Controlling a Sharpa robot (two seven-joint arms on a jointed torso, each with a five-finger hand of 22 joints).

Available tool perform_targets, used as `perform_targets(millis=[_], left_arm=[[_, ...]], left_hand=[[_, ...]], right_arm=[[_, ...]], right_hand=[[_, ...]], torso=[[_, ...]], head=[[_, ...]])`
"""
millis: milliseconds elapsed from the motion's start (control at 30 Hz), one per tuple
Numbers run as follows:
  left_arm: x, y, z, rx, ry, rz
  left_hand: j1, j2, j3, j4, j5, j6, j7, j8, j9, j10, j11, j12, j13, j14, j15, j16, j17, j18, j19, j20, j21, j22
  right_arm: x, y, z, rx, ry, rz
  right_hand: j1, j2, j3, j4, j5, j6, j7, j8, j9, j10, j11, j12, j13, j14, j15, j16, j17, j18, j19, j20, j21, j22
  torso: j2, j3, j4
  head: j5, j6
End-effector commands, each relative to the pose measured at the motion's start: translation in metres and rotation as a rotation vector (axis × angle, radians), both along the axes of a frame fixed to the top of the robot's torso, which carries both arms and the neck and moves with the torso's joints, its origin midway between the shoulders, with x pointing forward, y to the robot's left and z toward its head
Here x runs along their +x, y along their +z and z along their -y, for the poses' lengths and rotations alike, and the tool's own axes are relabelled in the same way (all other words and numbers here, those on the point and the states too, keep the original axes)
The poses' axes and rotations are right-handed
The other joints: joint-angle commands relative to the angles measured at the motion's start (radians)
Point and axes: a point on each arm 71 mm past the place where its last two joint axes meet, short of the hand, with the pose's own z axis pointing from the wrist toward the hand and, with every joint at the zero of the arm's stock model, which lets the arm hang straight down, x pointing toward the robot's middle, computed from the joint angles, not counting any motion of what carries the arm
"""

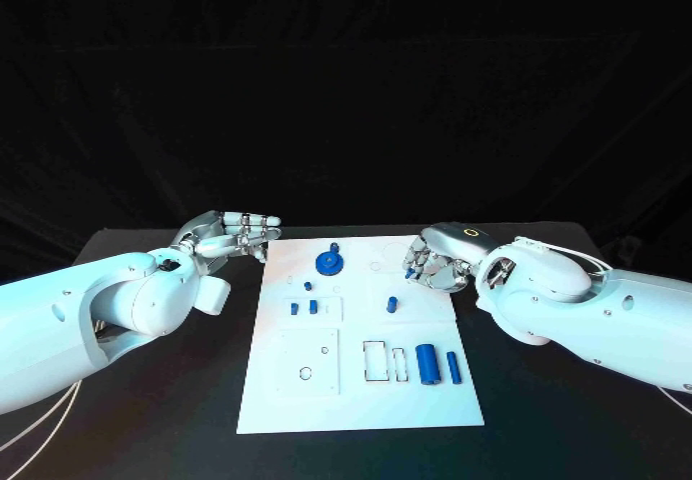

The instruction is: Assemble the parts on the task board

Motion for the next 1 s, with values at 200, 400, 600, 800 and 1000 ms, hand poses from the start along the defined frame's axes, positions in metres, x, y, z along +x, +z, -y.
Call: perform_targets(millis=[200, 400, 600, 800, 1000], left_arm=[[0.0, -0.001, 0.012, -0.018, -0.043, -0.008], [-0.002, -0.001, 0.02, -0.026, -0.06, -0.007], [-0.002, -0.001, 0.025, -0.033, -0.068, -0.006], [-0.003, -0.001, 0.028, -0.039, -0.076, -0.005], [-0.003, 0.0, 0.031, -0.042, -0.084, -0.006]], left_hand=[[0.001, 0.008, -0.005, -0.002, 0.001, -0.007, 0.002, -0.006, -0.002, -0.01, 0.001, 0.007, -0.002, -0.006, 0.0, -0.005, -0.002, 0.015, -0.006, 0.005, -0.005, -0.002], [0.001, 0.009, -0.005, -0.002, 0.001, -0.007, 0.002, -0.006, -0.002, -0.01, 0.001, 0.007, -0.002, -0.006, 0.0, -0.006, -0.002, 0.015, -0.006, 0.005, -0.006, -0.002], [0.001, 0.009, -0.005, -0.002, 0.001, -0.007, 0.003, -0.006, -0.002, -0.01, 0.002, 0.008, -0.002, -0.007, 0.0, -0.006, -0.003, 0.015, -0.006, 0.005, -0.006, -0.003], [0.0, 0.01, -0.006, -0.002, 0.001, -0.007, 0.003, -0.005, -0.002, -0.01, 0.002, 0.01, -0.001, -0.007, 0.001, -0.006, -0.003, 0.015, -0.006, 0.005, -0.007, -0.003], [0.0, 0.01, -0.006, -0.002, 0.001, -0.007, 0.003, -0.005, -0.002, -0.01, 0.002, 0.01, -0.001, -0.007, 0.001, -0.006, -0.003, 0.015, -0.006, 0.005, -0.007, -0.003]], right_arm=[[-0.027, 0.007, -0.043, 0.071, 0.128, -0.014], [-0.045, 0.001, -0.074, 0.073, 0.219, -0.026], [-0.056, -0.012, -0.096, 0.068, 0.279, -0.049], [-0.061, -0.028, -0.111, 0.057, 0.309, -0.067], [-0.061, -0.04, -0.119, 0.038, 0.316, -0.077]], right_hand=[[-0.009, 0.003, -0.004, 0.001, 0.001, -0.002, -0.003, 0.0, 0.028, 0.005, 0.004, -0.007, 0.0, 0.049, -0.005, 0.007, 0.001, -0.014, 0.035, -0.006, 0.005, 0.201], [-0.01, 0.004, -0.004, 0.002, 0.003, -0.004, -0.002, -0.001, 0.028, 0.004, 0.004, -0.008, -0.001, 0.049, -0.005, 0.007, 0.0, -0.014, 0.035, -0.006, 0.005, 0.201], [-0.01, 0.005, -0.004, 0.002, 0.005, -0.005, -0.002, -0.002, 0.028, 0.004, 0.004, -0.009, -0.001, 0.049, -0.005, 0.006, 0.0, -0.014, 0.035, -0.006, 0.005, 0.201], [-0.01, 0.005, -0.004, 0.002, 0.007, -0.006, -0.002, -0.003, 0.028, 0.003, 0.005, -0.011, -0.001, 0.049, -0.004, 0.007, 0.0, -0.014, 0.034, -0.005, 0.005, 0.201], [-0.011, 0.005, -0.004, 0.002, 0.008, -0.007, -0.001, -0.003, 0.029, 0.002, 0.005, -0.012, -0.001, 0.049, -0.004, 0.006, -0.001, -0.014, 0.034, -0.005, 0.005, 0.201]], torso=[[-0.002, 0.0009, 0.0035], [-0.005, -0.0003, 0.0036], [-0.004, 0.0, 0.0027], [-0.003, 0.0008, 0.004], [-0.002, -0.0003, 0.004]], head=[[0.032, -0.015], [0.061, -0.027], [0.083, -0.038], [0.099, -0.043], [0.108, -0.051]])
